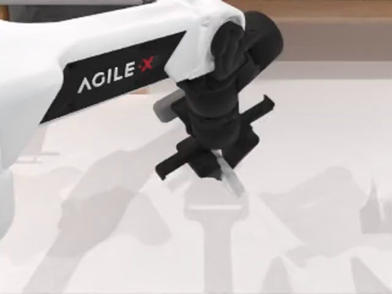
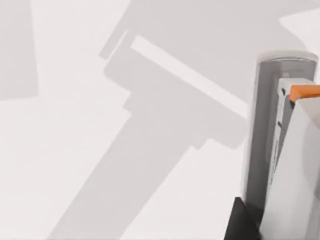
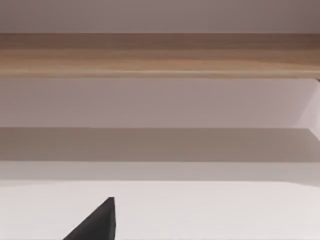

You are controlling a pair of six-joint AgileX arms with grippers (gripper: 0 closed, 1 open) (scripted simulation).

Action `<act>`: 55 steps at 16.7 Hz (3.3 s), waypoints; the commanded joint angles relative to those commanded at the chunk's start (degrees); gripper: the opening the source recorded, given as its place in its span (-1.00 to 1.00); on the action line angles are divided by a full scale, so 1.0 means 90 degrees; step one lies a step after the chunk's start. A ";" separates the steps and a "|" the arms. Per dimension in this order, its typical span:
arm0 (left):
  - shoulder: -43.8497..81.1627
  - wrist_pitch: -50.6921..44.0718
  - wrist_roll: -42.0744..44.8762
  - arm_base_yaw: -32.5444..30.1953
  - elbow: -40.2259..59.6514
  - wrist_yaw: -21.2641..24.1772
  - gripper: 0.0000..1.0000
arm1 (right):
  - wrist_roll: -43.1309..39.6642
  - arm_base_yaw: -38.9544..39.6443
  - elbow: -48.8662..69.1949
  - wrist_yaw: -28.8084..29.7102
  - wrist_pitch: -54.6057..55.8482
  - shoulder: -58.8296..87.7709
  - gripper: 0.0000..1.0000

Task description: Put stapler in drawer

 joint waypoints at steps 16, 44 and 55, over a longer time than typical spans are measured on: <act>0.1925 -0.2040 0.8245 0.6205 0.5230 0.0039 -1.00 | 0.0000 0.0000 0.0000 0.0000 0.0000 0.0000 1.00; 0.3786 -0.1929 1.0924 0.7076 0.5069 -0.0316 -1.00 | 0.0000 0.0000 0.0000 0.0000 0.0000 0.0000 1.00; 0.3786 -0.1929 1.0924 0.7076 0.5069 -0.0316 0.66 | 0.0000 0.0000 0.0000 0.0000 0.0000 0.0000 1.00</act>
